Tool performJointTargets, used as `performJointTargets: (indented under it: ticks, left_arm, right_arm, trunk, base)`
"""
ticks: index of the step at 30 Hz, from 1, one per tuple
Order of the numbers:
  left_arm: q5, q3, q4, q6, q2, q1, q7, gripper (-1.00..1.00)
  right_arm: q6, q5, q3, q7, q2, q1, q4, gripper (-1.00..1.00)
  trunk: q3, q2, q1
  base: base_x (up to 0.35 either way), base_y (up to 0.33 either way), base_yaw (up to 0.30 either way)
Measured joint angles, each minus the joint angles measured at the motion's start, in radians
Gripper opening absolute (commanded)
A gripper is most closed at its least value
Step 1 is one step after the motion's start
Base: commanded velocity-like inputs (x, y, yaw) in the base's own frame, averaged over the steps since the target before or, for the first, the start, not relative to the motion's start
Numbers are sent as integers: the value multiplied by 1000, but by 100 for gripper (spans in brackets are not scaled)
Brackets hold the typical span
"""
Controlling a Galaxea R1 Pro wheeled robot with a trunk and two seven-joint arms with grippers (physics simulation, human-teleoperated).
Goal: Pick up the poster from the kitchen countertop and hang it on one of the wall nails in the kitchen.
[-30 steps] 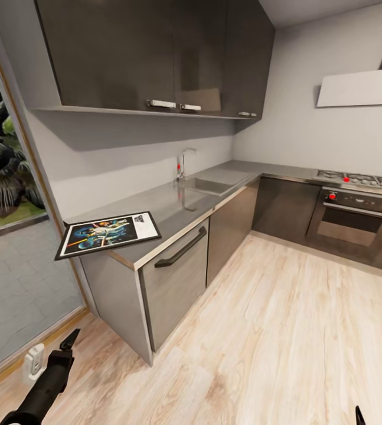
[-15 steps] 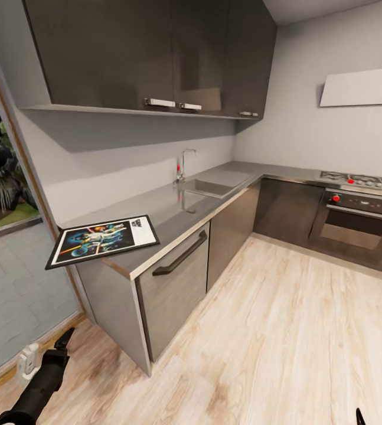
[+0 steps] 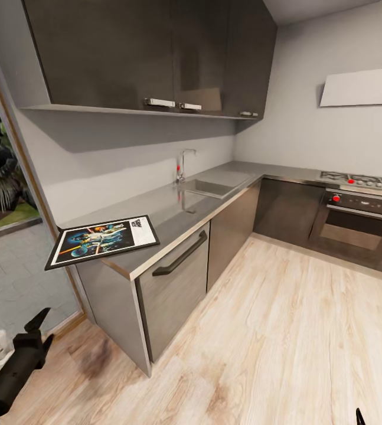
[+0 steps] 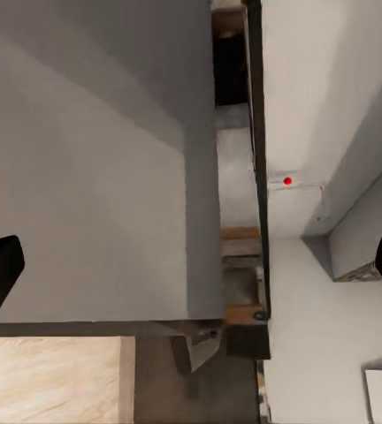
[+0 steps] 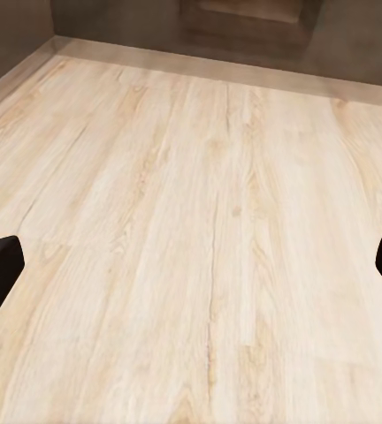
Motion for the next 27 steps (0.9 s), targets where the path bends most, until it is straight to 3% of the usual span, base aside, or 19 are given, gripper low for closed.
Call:
performJointTargets:
  ticks: [7, 20, 27]
  left_arm:
    - [30, 5, -3, 0, 35, -7, 1, 100]
    - [33, 6, -17, 3, 46, -8, -9, 100]
    - [33, 6, -18, 3, 95, -9, -68, 100]
  right_arm:
    - [0, 1, 1, 0, 0, 0, 1, 100]
    - [0, 2, 3, -1, 0, 0, 14, 100]
    - [0, 2, 3, -1, 0, 0, 14, 100]
  trunk:
    - [0, 0, 0]
    - [0, 0, 0]
    - [0, 0, 0]
  base:
    - [0, 0, 0]
    - [79, 0, 0]
    - [23, 0, 0]
